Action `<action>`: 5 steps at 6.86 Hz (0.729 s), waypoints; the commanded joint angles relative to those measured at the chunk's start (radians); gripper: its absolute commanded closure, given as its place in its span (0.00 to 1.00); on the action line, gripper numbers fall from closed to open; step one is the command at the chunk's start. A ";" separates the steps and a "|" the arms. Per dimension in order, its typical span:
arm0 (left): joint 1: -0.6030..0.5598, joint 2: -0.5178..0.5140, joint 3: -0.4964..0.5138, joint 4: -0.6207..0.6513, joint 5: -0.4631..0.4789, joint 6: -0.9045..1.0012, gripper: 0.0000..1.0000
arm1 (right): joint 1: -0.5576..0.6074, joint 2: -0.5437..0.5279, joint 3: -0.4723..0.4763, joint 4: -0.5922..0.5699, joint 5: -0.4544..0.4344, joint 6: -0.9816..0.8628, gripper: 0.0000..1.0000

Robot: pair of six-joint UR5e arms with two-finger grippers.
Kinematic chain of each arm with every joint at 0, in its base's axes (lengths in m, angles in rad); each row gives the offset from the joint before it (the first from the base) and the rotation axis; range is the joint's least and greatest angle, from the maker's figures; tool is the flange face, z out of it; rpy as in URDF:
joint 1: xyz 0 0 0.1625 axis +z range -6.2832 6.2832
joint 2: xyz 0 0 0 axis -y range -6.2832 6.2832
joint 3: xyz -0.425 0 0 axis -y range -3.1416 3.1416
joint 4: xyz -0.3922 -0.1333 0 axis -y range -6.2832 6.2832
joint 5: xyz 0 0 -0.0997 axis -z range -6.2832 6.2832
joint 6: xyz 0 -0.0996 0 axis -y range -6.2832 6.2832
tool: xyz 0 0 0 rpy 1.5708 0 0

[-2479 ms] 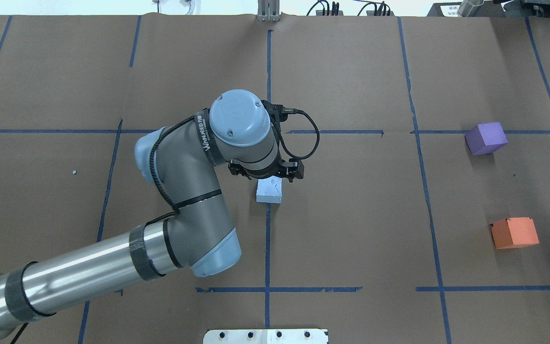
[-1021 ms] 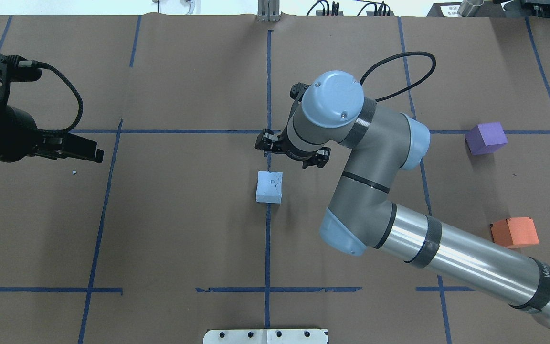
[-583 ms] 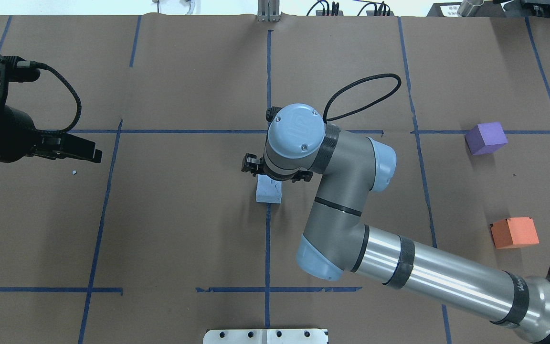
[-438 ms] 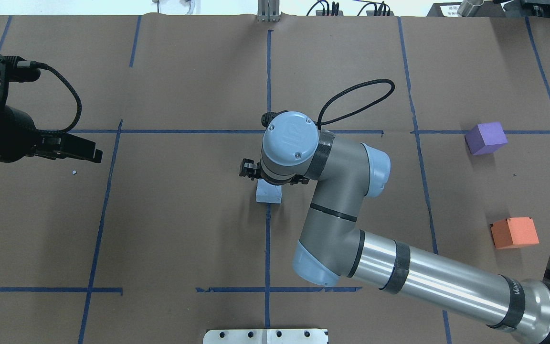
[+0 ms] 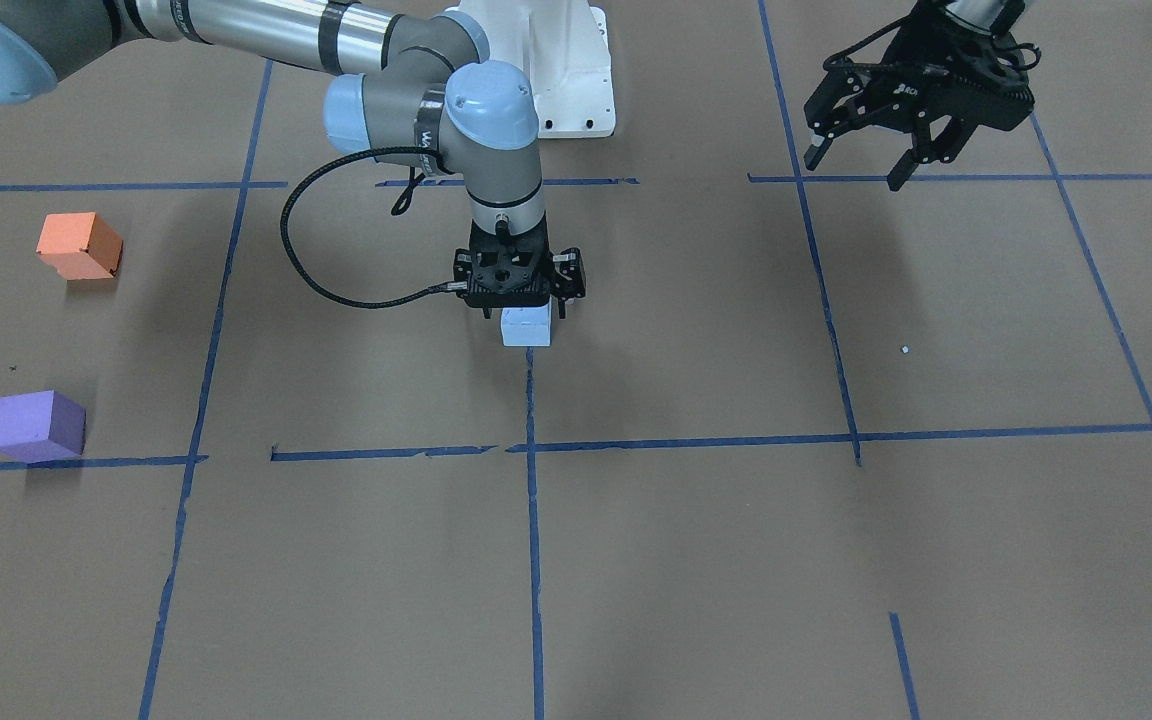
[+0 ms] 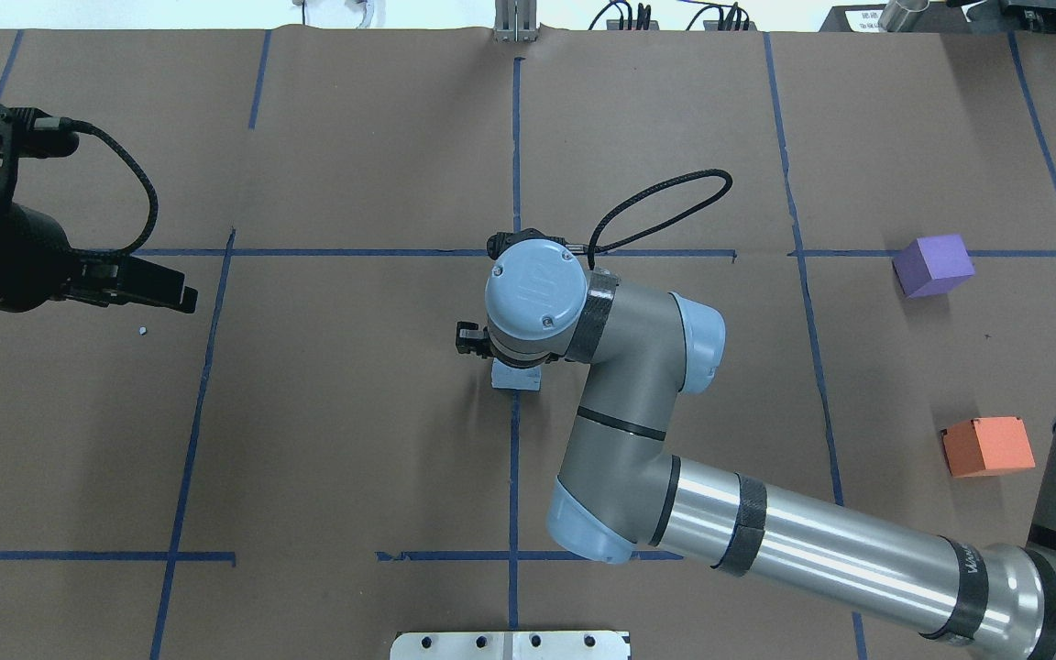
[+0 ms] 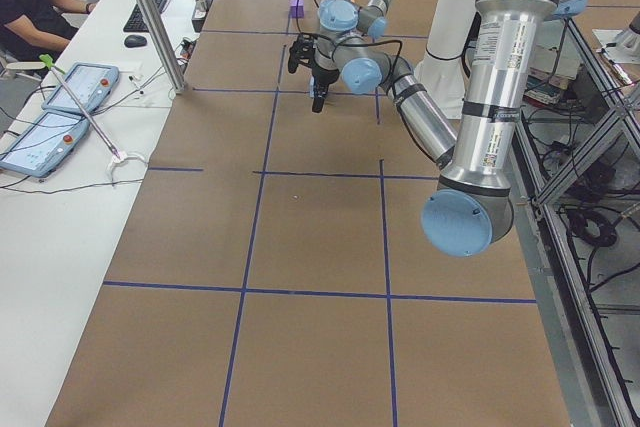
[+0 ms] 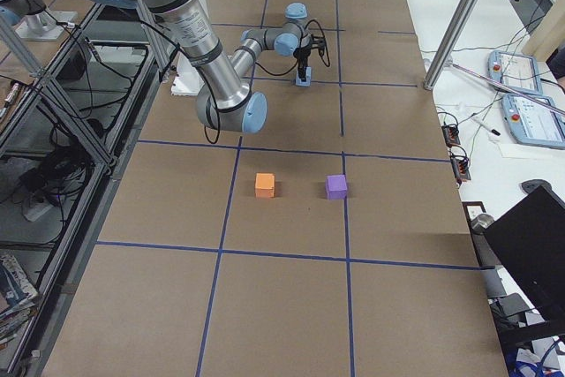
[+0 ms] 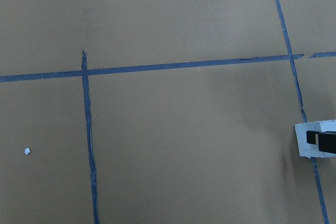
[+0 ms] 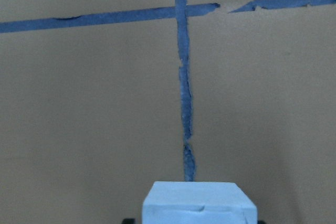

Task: Place blue block between orange and purple blocks
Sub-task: 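Lower the right gripper onto the light blue cube and grasp it, then carry the light blue cube with the right gripper between purple and orange cubes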

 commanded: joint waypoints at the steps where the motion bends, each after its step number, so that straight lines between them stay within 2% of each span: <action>1: 0.000 0.000 0.002 0.000 0.000 0.000 0.00 | 0.009 -0.015 0.014 0.005 0.006 -0.037 0.96; 2: 0.000 0.000 0.002 0.000 0.000 0.000 0.00 | 0.029 -0.097 0.094 0.002 0.016 -0.043 0.97; 3: -0.002 0.001 0.002 0.000 0.000 -0.002 0.00 | 0.064 -0.230 0.236 0.001 0.038 -0.127 0.97; 4: 0.000 0.001 0.002 0.000 0.000 -0.005 0.00 | 0.124 -0.375 0.362 0.005 0.094 -0.226 0.97; 5: 0.000 0.001 0.002 0.000 0.000 -0.008 0.00 | 0.186 -0.520 0.447 0.012 0.149 -0.302 0.97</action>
